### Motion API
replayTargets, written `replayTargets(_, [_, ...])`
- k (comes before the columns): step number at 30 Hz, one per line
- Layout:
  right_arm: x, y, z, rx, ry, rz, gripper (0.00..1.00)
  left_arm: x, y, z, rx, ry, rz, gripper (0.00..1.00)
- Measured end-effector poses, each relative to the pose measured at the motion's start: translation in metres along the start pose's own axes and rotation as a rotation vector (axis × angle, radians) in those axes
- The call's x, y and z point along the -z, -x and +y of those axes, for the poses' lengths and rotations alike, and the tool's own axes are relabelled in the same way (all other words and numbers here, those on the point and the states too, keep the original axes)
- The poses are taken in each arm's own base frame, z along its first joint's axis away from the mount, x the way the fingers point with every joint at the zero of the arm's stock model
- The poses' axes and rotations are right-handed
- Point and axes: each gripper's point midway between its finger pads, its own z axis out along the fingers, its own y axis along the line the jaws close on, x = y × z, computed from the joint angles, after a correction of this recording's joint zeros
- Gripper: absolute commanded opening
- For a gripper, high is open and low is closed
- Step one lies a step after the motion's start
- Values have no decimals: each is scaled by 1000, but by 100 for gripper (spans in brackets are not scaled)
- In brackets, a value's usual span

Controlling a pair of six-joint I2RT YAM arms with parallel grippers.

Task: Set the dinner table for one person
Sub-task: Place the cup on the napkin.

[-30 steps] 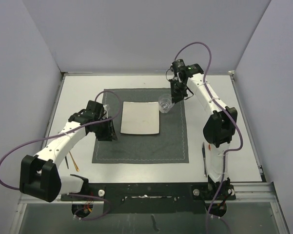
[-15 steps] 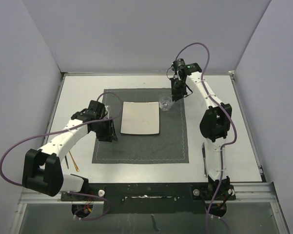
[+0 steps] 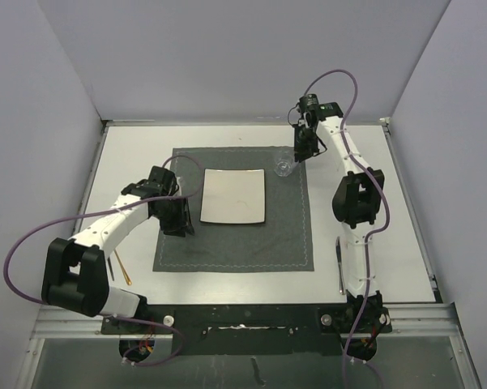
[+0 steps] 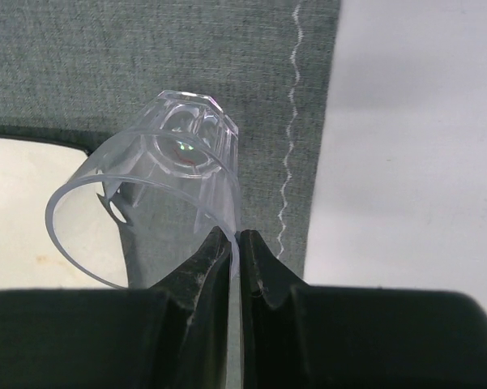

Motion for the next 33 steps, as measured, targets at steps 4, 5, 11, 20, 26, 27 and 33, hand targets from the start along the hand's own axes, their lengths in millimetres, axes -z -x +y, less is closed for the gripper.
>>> replayTargets(4, [0,3,-9,-16,-6,-4,0,-3,1,1,-1,5,10,33])
replayTargets(5, [0,4,-11,-20,-8,-5,0,-4,1,1,-1,6,11,33])
replayTargets(11, [0,7,-18,-34,-12,-13,0,-5,1,1,-3,7,15,33])
replayTargets(20, [-4,9,-12,-35,22,-18,0,-5,2,1,-4,6,12,33])
replayTargets(26, [-5,8,-12,-25,26,-13,0,-5,3,1,-4,5,11,33])
replayTargets(27, [-6,7,-12,-23,25,-9,0,-5,3,1,-4,5,11,33])
replayTargets(33, [-11,-1,-14,-17,20,19,0,-6,3,0,-4,4,10,33])
